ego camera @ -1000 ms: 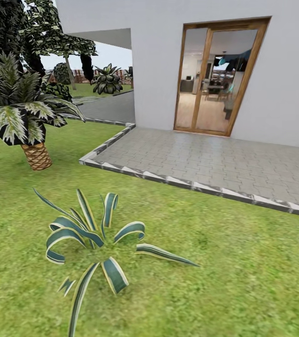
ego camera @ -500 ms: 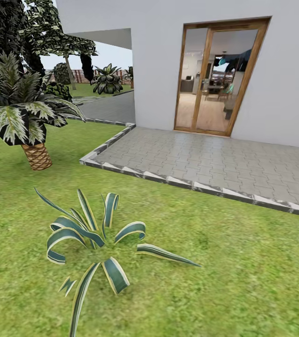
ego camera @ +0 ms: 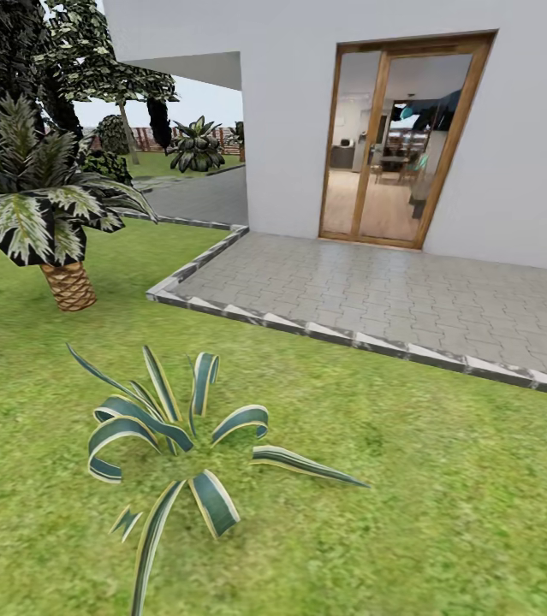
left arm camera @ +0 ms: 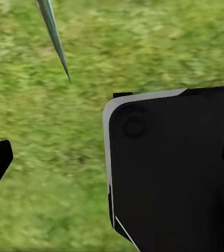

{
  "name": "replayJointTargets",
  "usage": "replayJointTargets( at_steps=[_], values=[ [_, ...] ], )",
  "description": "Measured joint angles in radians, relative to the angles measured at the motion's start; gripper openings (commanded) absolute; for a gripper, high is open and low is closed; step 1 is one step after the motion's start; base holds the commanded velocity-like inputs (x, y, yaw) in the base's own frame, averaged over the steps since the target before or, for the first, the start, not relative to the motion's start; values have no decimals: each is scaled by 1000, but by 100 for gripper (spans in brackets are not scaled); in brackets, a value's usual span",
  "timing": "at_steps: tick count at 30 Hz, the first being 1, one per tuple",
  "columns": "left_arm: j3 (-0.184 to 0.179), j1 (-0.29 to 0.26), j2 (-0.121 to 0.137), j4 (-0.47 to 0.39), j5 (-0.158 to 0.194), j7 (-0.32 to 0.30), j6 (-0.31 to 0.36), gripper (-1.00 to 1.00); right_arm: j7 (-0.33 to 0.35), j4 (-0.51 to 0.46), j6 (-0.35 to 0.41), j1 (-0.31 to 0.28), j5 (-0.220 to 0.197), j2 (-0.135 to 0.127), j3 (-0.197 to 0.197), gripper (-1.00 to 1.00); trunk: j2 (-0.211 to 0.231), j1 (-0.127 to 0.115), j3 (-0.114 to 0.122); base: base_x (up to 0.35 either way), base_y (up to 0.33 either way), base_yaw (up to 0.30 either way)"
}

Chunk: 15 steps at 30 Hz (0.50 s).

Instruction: Take the three Easter eggs out of the wicker basket on the lawn in the garden, then place them on the lawn next to a single tree (choose any tree) so that all three eggs are next to the same tree and none are left in the basket.

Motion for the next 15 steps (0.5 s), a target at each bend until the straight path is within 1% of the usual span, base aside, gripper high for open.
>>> replayJointTargets(
  at_steps=[6, 15],
  values=[
    [0, 0, 0, 0, 0, 0, -1, 100, 0, 0, 0, 0, 0, 0, 0, 100, 0, 0, 0, 0, 36, 0],
    [-1, 0, 0, 0, 0, 0, 0, 100, 0, 0, 0, 0, 0, 0, 0, 100, 0, 0, 0, 0, 71, 0]
  ],
)
